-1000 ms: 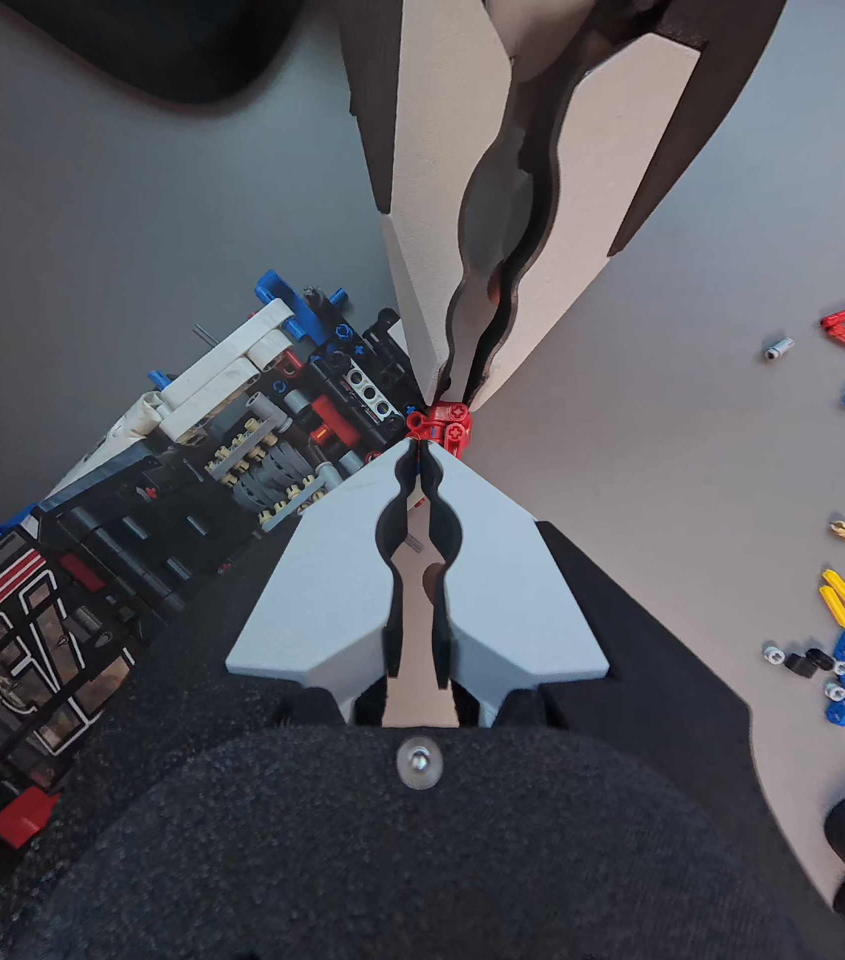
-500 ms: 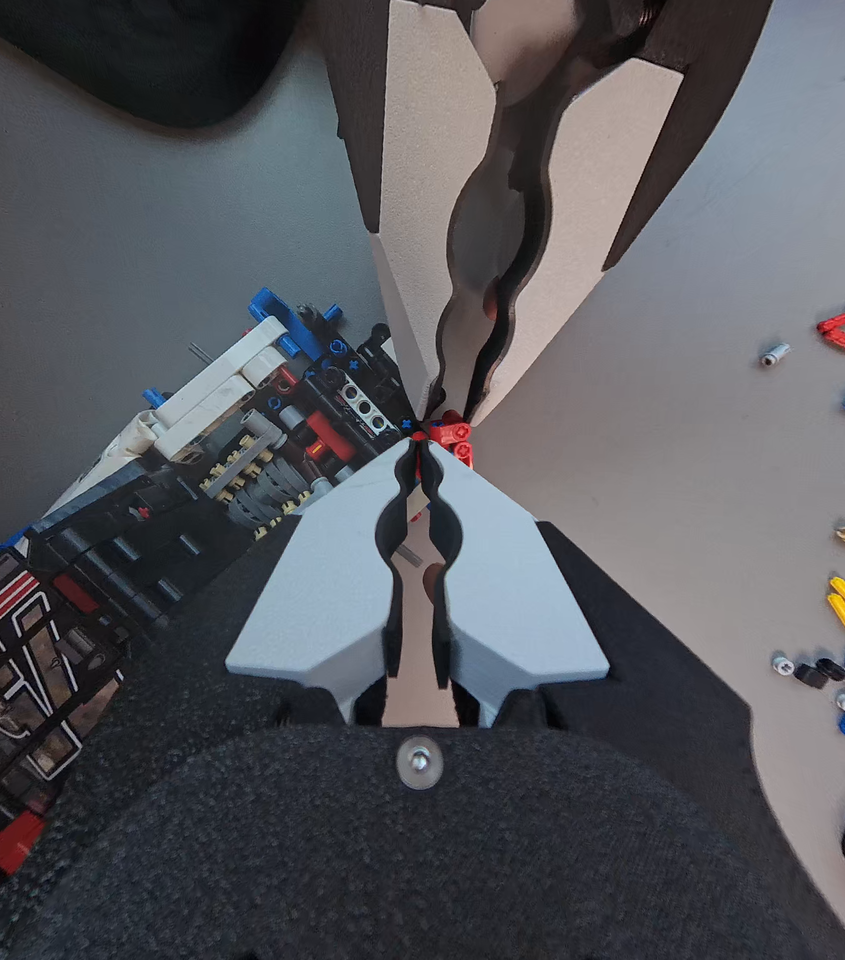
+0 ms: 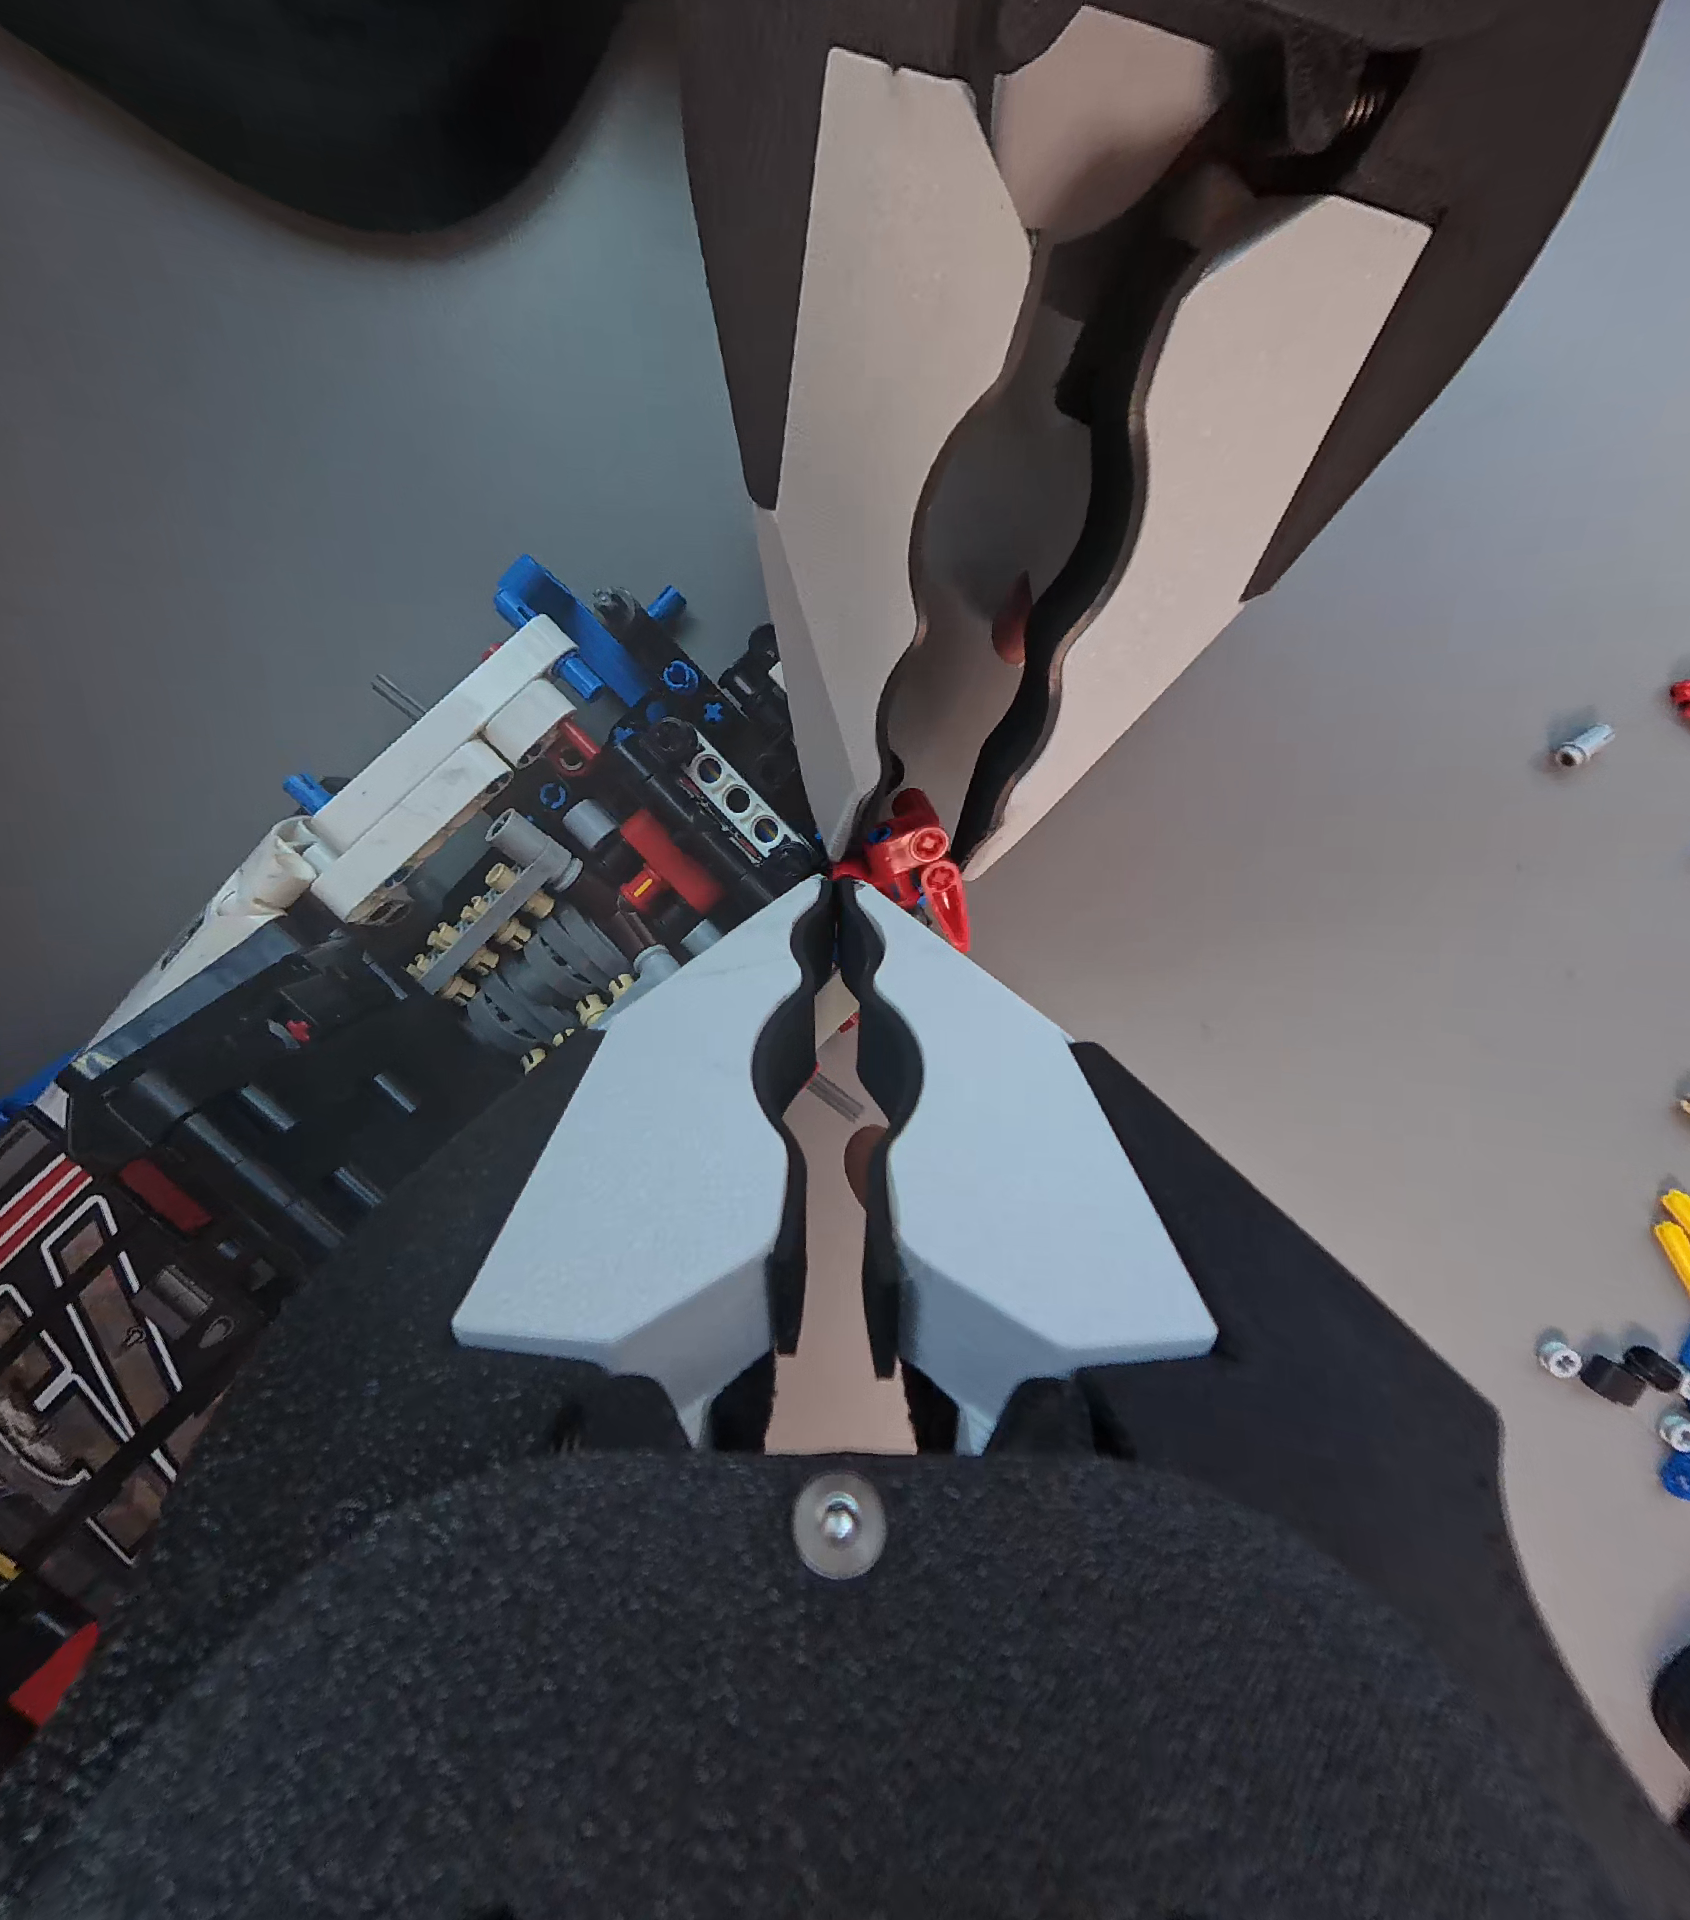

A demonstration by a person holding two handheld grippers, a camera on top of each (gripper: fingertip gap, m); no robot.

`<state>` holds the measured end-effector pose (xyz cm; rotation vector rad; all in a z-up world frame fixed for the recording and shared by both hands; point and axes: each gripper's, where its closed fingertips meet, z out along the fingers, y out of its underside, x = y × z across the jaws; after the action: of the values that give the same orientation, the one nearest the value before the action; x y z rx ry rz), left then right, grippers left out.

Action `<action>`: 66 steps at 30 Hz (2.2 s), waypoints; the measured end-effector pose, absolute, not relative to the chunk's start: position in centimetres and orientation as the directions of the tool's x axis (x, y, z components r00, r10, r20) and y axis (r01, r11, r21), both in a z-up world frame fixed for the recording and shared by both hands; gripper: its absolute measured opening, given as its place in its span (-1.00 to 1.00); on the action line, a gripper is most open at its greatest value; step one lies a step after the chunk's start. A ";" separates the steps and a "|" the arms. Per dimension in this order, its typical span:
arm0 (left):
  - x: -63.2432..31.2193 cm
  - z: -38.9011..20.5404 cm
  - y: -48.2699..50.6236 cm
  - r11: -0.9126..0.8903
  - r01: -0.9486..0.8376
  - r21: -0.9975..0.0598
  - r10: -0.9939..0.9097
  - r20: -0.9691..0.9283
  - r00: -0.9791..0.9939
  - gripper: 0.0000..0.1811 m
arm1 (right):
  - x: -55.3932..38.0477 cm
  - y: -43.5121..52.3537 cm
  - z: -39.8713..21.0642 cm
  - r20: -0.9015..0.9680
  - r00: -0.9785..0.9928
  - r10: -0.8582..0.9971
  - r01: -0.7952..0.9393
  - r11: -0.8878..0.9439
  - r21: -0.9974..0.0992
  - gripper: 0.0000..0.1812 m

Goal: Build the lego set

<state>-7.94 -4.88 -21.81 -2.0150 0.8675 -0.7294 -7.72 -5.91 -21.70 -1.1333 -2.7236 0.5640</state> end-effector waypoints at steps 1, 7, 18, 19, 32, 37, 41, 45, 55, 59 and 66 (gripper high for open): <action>-8.0 -21.7 -4.9 -0.437 -0.311 -0.844 -0.782 0.186 0.595 -0.81 | -7.8 -5.9 -21.6 -0.020 -0.704 0.710 0.656 0.640 -0.400 -1.00; -8.5 -21.5 -5.1 -0.406 -0.322 -0.855 -0.798 0.160 0.581 -0.81 | -8.0 -5.9 -21.5 -0.011 -0.698 0.716 0.649 0.626 -0.433 -0.97; -8.9 -19.9 -5.3 -0.310 -0.280 -0.909 -0.827 0.112 0.551 -0.81 | -8.8 -5.6 -21.2 0.020 -0.662 0.750 0.652 0.588 -0.479 -0.93; -9.0 -19.9 -5.3 -0.307 -0.278 -0.910 -0.825 0.110 0.554 -0.81 | -8.9 -5.5 -21.1 0.015 -0.655 0.755 0.654 0.577 -0.489 -0.94; -9.1 -20.5 -5.4 -0.356 -0.344 -0.869 -0.829 0.124 0.545 -0.77 | -8.5 -5.4 -21.6 0.090 -0.592 0.801 0.717 0.574 -0.397 -0.96; -8.9 -20.9 -5.5 -0.360 -0.400 -0.843 -0.857 0.129 0.499 -0.81 | -8.4 -5.3 -21.8 0.140 -0.662 0.736 0.664 0.663 -0.347 -0.96; -8.8 -21.3 -5.2 -0.385 -0.422 -0.821 -0.850 0.137 0.508 -0.81 | -8.3 -5.0 -21.9 0.126 -0.715 0.688 0.619 0.706 -0.345 -0.96; -8.7 -21.6 -4.7 -0.420 -0.419 -0.805 -0.818 0.136 0.559 -0.82 | -8.4 -4.5 -21.9 0.106 -0.721 0.685 0.617 0.703 -0.353 -0.90; -8.4 -22.0 -4.8 -0.440 -0.469 -0.766 -0.783 0.071 0.618 -0.82 | -8.0 -5.0 -21.6 0.019 -0.708 0.706 0.640 0.653 -0.405 -0.92; -8.7 -21.8 -4.7 -0.449 -0.445 -0.775 -0.771 0.085 0.631 -0.82 | -8.1 -4.8 -22.1 0.051 -0.722 0.690 0.617 0.675 -0.404 -0.95; -8.6 -21.6 -4.7 -0.454 -0.424 -0.783 -0.761 0.094 0.641 -0.85 | -8.0 -4.8 -21.7 0.041 -0.736 0.676 0.609 0.687 -0.397 -0.94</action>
<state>-8.59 -4.69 -21.58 -2.1033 0.9200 -0.5693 -7.99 -4.78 -21.67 -1.0438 -2.7130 0.5389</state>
